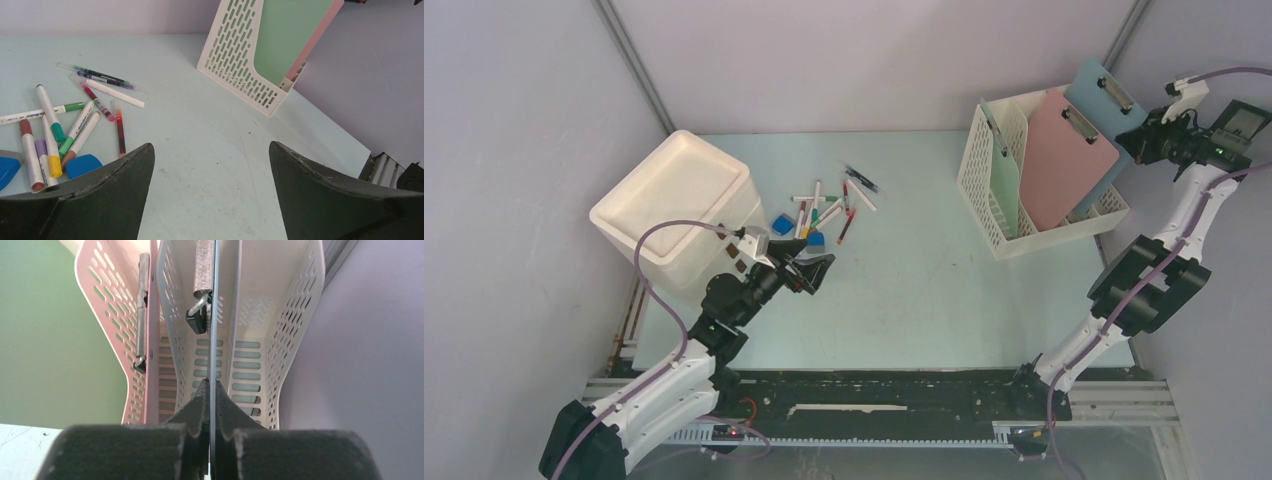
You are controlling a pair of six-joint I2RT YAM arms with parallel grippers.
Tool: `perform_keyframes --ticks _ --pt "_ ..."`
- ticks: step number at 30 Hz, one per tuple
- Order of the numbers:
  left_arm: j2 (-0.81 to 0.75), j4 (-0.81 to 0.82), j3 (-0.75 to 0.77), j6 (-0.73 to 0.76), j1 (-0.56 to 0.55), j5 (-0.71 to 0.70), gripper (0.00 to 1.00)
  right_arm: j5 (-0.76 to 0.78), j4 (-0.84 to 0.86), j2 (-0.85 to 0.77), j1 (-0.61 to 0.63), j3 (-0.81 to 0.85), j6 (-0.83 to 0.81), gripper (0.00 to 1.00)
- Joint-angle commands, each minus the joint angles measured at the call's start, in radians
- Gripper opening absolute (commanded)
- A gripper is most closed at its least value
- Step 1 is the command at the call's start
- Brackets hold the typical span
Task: Organize the desk
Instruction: Place the folder in the storage box.
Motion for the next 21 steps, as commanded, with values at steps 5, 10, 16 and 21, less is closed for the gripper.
perform_keyframes --ticks 5,10,16,21 --pt "0.008 0.01 0.023 0.028 0.006 0.002 0.91 -0.001 -0.057 0.009 0.026 -0.053 -0.121 0.05" --pt "-0.003 0.007 0.02 0.026 0.006 0.002 0.91 0.005 -0.101 0.026 0.033 -0.051 -0.139 0.23" --pt "-0.018 -0.003 0.016 0.025 0.006 0.002 0.91 0.01 -0.125 -0.009 0.028 -0.053 -0.134 0.6" --pt "-0.023 -0.003 0.014 0.024 0.005 0.006 0.91 0.006 -0.11 -0.072 0.005 -0.054 -0.097 0.73"
